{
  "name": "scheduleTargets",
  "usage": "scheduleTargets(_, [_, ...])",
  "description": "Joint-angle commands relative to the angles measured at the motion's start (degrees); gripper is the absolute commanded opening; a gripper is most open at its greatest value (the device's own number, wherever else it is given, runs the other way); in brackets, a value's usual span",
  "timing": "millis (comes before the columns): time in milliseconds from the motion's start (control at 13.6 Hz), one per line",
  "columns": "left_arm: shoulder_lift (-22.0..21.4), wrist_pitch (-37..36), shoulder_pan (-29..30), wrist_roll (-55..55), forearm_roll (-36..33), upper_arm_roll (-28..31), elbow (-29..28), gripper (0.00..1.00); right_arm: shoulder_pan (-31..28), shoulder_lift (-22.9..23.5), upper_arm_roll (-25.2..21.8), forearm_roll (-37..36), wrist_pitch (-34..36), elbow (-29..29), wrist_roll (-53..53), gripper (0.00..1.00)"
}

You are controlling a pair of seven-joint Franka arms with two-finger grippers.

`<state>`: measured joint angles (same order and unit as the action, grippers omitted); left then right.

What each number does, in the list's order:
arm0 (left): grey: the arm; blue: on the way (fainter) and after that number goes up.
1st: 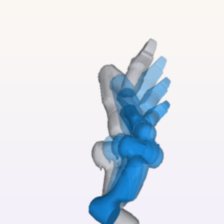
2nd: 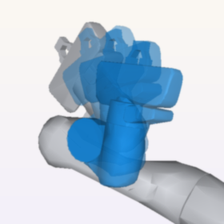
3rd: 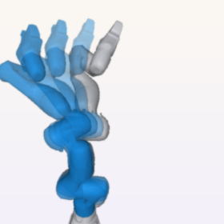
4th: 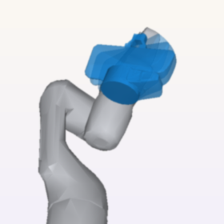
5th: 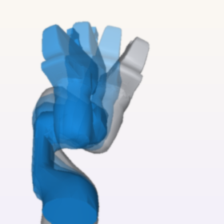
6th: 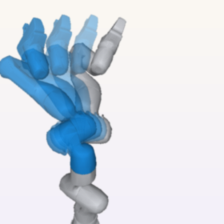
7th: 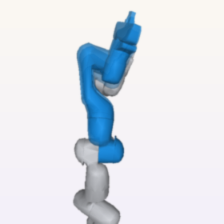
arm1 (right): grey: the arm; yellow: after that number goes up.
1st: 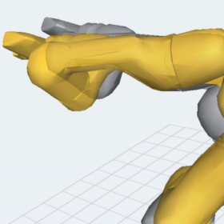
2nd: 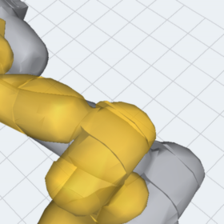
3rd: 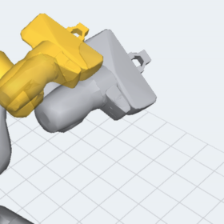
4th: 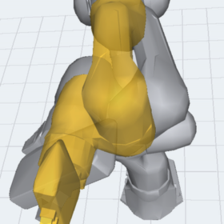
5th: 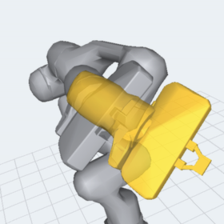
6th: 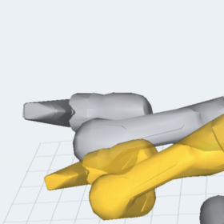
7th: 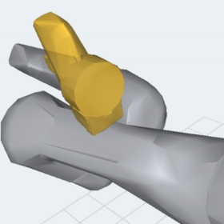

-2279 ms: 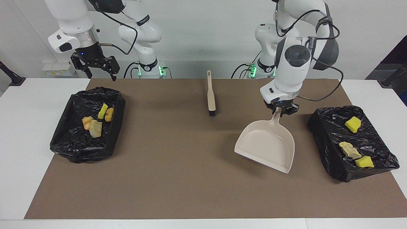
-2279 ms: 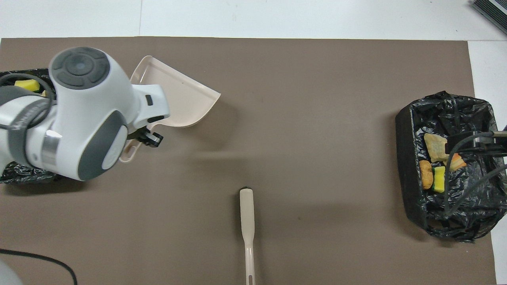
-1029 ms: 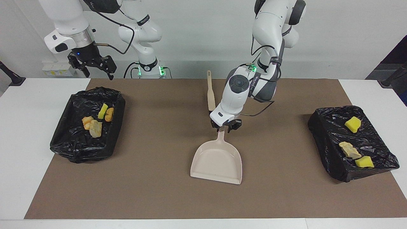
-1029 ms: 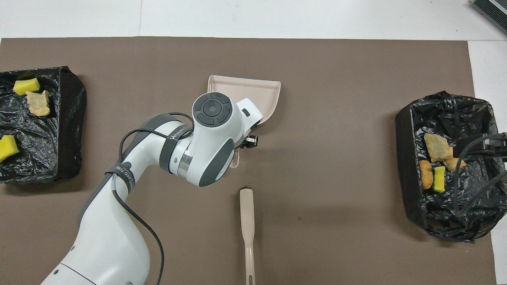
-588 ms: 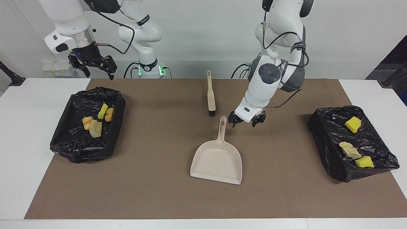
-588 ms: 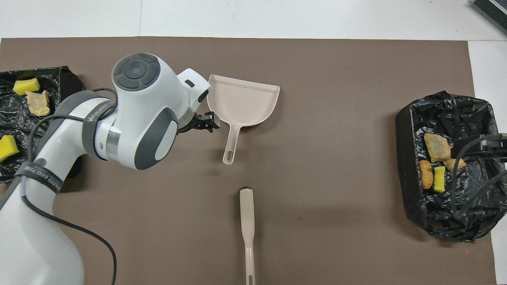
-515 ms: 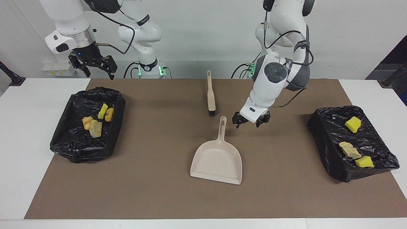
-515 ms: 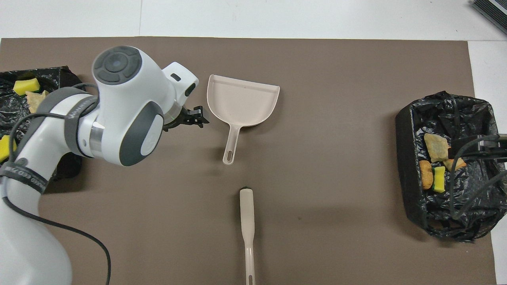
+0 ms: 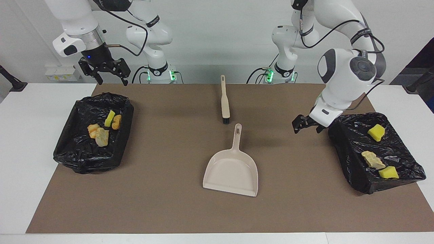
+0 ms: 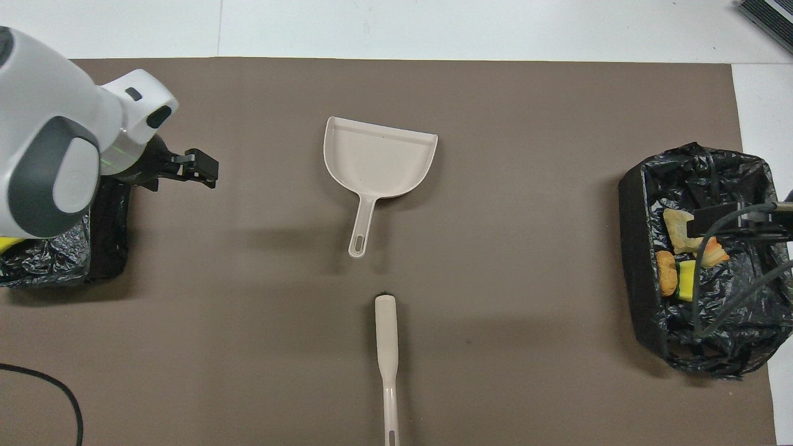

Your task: Sweep and dump trash in bin

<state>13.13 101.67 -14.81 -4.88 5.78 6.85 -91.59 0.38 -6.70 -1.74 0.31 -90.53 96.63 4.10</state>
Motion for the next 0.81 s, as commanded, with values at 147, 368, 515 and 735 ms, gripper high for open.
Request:
scheduleTargets(147, [-4.3, -3.6, 2.9, 2.2, -0.6, -0.4, 0.3, 1.0, -0.8, -0.2, 0.4, -0.6, -0.8, 0.1, -2.3, 1.0])
scheduleTargets(368, [-7.8, -7.3, 3.3, 5.3, -3.3, -0.7, 1.5, 1.0, -1.0, -0.2, 0.4, -0.3, -0.4, 0.1, -2.3, 1.0])
scheduleTargets(515, [-9.5, -9.0, 3.5, 8.6, -3.6, -0.5, 1.5, 1.0, -1.0, -0.2, 0.4, -0.2, -0.4, 0.1, -2.3, 1.0])
scheduleTargets(735, [-10.2, -13.4, 7.1, 9.1, -4.7, -2.4, 3.1, 1.0, -1.0, -0.2, 0.4, -0.2, -0.4, 0.1, -2.3, 1.0])
